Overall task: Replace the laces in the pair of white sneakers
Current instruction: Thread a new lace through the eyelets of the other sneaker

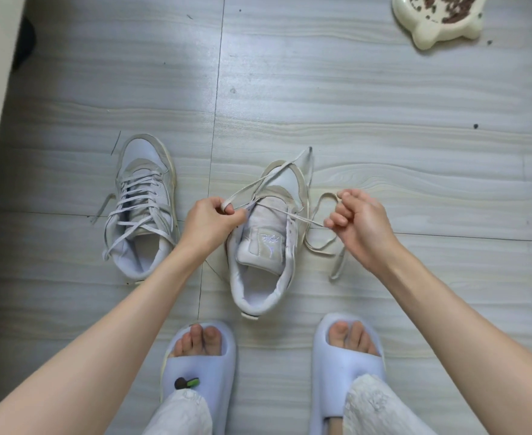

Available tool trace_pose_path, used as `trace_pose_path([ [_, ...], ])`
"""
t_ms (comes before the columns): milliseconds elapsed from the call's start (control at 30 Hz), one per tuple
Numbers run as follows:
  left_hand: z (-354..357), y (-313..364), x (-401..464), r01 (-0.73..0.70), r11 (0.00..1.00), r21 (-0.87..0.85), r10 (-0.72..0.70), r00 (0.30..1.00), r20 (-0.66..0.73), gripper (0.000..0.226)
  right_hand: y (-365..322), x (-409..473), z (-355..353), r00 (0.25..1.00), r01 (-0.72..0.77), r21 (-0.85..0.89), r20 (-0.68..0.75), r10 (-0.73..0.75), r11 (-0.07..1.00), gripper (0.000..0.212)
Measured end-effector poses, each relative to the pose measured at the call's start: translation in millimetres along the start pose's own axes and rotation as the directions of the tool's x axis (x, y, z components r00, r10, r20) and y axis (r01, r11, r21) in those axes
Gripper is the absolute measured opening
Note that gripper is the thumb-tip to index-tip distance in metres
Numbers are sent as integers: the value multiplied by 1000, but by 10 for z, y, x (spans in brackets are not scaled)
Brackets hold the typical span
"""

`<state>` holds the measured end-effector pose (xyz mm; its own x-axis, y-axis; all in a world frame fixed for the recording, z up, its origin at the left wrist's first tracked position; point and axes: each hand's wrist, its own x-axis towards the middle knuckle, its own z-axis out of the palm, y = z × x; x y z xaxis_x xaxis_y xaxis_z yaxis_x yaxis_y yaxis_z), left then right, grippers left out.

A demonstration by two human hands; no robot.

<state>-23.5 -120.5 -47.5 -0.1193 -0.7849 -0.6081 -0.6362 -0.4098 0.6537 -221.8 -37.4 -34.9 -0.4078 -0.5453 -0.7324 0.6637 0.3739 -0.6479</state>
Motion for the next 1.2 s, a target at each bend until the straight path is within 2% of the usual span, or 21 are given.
trace_pose_path([
  [33, 5, 10, -2, -1, 1000, 8, 1, 1000, -1, 31, -19, -3, -58, 994, 99, -225, -30, -108, 969, 24],
  [67, 5, 16, 1, -1, 1000, 11, 1, 1000, -3, 31, -36, -3, -131, 973, 197, -474, -12, -230, 858, 21],
  [100, 3, 18, 3, -2, 1000, 12, 2, 1000, -4, 31, -45, -12, -212, 942, 279, -679, 58, -330, 679, 17],
  [133, -1, 18, 3, -2, 1000, 13, 2, 1000, -8, 31, -43, -26, -292, 916, 332, -807, 152, -372, 488, 13],
  [167, -4, 13, 5, -1, 1000, 15, 1, 1000, -14, 31, -22, -41, -377, 902, 364, -872, 242, -359, 327, 11],
  [200, -4, 6, 4, -1, 1000, 16, 1, 1000, -17, 31, 10, -56, -464, 899, 381, -900, 307, -312, 212, 13],
  [267, 6, 4, -2, 1, 1000, 18, -1, 1000, -23, 30, 92, -76, -632, 919, 359, -926, 329, -215, 117, 16],
  [367, 22, 32, 6, -3, 998, 57, 6, 999, -52, 29, 160, -85, -810, 949, 284, -957, 273, -158, 53, 21],
  [500, 43, 99, 20, -32, 996, 80, 34, 999, -25, 26, 233, -128, -890, 979, 159, -984, 148, -142, 74, 43],
  [567, 55, 162, 18, -57, 995, 82, 56, 998, 21, 27, 251, -132, -890, 990, 73, -991, 59, -129, 108, 41],
  [633, 57, 299, 1, -97, 995, -12, 98, 989, 107, 30, 240, -126, -866, 993, 46, -987, 28, -117, 155, 36],
  [700, 72, 488, -18, -116, 974, -195, 163, 955, 247, 24, 209, -137, -792, 995, 68, -960, 47, -83, 271, 28],
  [767, 118, 673, -11, -128, 949, -287, 223, 919, 326, 17, 182, -160, -672, 994, 107, -912, 103, -32, 395, 24],
  [867, 182, 929, 24, -226, 895, -384, 333, 912, 240, 19, 159, -146, -481, 981, 161, -869, 191, 18, 468, 32],
  [967, 95, 1123, 58, -236, 809, -539, 357, 925, 130, 22, 120, -52, -358, 973, 174, -851, 226, 45, 495, 39],
  [1067, -11, 1106, 69, -283, 820, -498, 381, 918, 107, 24, 48, -24, -298, 964, 242, -834, 264, -27, 496, 28],
  [1133, -24, 998, 24, -298, 883, -361, 366, 921, 135, 27, -15, -58, -254, 956, 291, -733, 250, -155, 614, 27],
  [1200, 37, 817, -8, -317, 933, -171, 346, 921, 178, 26, -99, -112, -188, 965, 263, -542, 161, -208, 798, 30],
])
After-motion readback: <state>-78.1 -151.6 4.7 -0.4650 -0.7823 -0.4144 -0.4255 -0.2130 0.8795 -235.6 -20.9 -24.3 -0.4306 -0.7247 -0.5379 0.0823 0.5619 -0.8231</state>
